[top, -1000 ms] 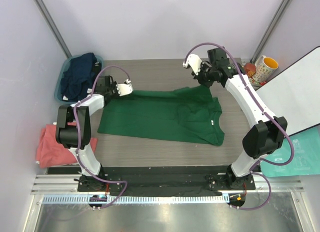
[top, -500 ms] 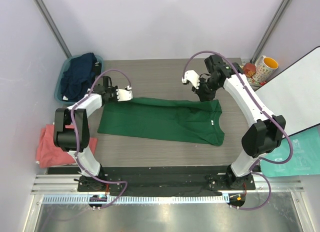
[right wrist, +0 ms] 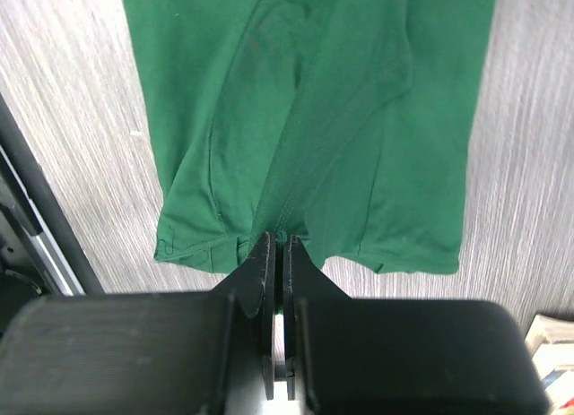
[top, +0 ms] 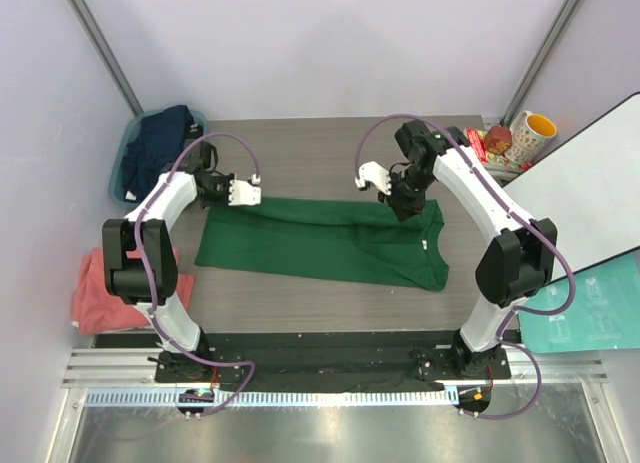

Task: Fold and stack the t-shirts
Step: Fold the other side of the tshirt into a rectangle

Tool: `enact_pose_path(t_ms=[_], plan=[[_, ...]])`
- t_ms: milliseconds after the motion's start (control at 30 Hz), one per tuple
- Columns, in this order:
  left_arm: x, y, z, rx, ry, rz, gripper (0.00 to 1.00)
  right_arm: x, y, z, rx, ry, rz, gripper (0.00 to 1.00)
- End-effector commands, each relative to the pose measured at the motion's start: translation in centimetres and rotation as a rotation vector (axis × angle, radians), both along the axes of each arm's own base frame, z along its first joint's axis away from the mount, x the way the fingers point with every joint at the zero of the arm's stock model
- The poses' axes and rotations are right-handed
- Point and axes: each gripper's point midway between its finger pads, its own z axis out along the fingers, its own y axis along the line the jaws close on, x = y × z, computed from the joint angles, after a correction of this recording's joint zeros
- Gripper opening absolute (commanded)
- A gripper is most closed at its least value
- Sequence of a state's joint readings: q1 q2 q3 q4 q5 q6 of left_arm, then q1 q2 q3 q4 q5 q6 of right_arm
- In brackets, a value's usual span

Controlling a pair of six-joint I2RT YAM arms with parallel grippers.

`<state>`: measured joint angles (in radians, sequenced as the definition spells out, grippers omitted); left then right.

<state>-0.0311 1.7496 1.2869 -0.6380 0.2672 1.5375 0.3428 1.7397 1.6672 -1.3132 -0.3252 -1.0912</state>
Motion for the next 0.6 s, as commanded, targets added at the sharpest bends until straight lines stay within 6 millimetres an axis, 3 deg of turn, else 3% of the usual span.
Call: enact_pose_path(t_ms=[0, 300, 567], plan=[[-1.9, -0.3, 0.6, -0.004, 0.092, -0.066, 0.00, -2.0, -0.2, -0.5, -0.020, 0.080, 0.075, 0.01], [-2.9, 0.1, 0.7, 0.012, 0.153, -0.095, 0.00, -4.2, -0.4, -1.3, -0.069, 0.175, 0.170, 0.01], [-5.1, 0.8, 0.2, 0.034, 0.230, -0.111, 0.00, -6.0, -1.2, -2.3, -0.109, 0.209, 0.199, 0.01]])
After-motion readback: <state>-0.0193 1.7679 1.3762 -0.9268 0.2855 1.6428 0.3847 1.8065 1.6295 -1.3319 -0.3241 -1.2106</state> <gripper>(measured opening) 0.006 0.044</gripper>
